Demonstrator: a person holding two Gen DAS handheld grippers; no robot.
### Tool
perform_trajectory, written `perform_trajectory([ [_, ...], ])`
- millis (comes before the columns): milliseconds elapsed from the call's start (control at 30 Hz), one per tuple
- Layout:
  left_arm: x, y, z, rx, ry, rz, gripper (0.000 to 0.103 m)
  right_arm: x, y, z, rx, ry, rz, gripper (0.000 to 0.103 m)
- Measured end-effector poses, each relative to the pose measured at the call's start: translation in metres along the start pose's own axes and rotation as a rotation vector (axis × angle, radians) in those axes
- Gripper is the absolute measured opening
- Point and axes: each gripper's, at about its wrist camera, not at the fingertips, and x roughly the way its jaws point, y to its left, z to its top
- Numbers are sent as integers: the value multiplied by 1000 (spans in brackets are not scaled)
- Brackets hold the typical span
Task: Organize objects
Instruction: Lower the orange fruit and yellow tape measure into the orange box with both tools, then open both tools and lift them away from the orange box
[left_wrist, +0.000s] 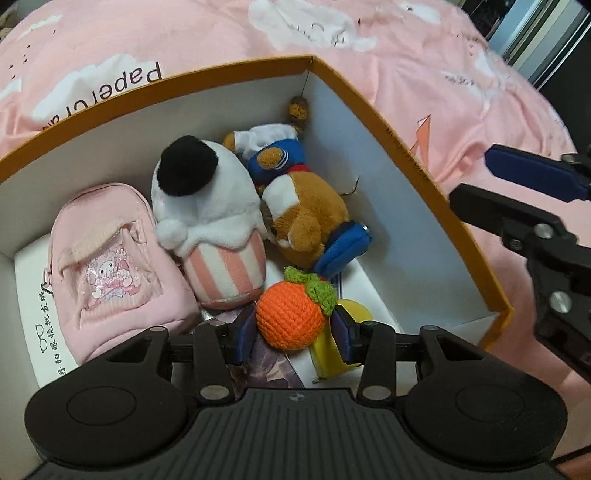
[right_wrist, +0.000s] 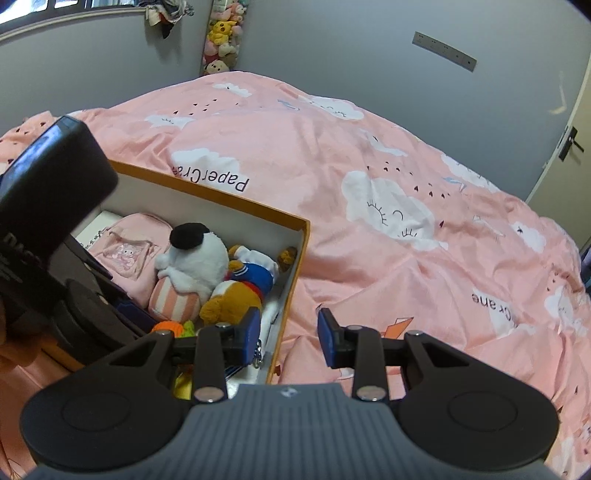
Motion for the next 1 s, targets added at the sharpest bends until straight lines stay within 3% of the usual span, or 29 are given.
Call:
perform_trajectory([
  [233, 9, -10, 7, 13, 85, -4, 44, 0, -8, -8, 43, -20, 25, 35],
  [367, 14, -3, 10, -75, 126, -94, 44, 0, -11, -12, 61, -24, 43, 35],
  [567, 13, 5, 7, -124, 127, -115, 45, -2, -14, -15, 70, -26, 47, 35],
  [833, -19, 18, 2, -106, 35, -56, 45, -8, -10, -14, 68, -32, 53, 35],
  [1000, -50, 17, -10, -103, -96, -41, 45, -20, -4, -11, 74, -46, 60, 38],
])
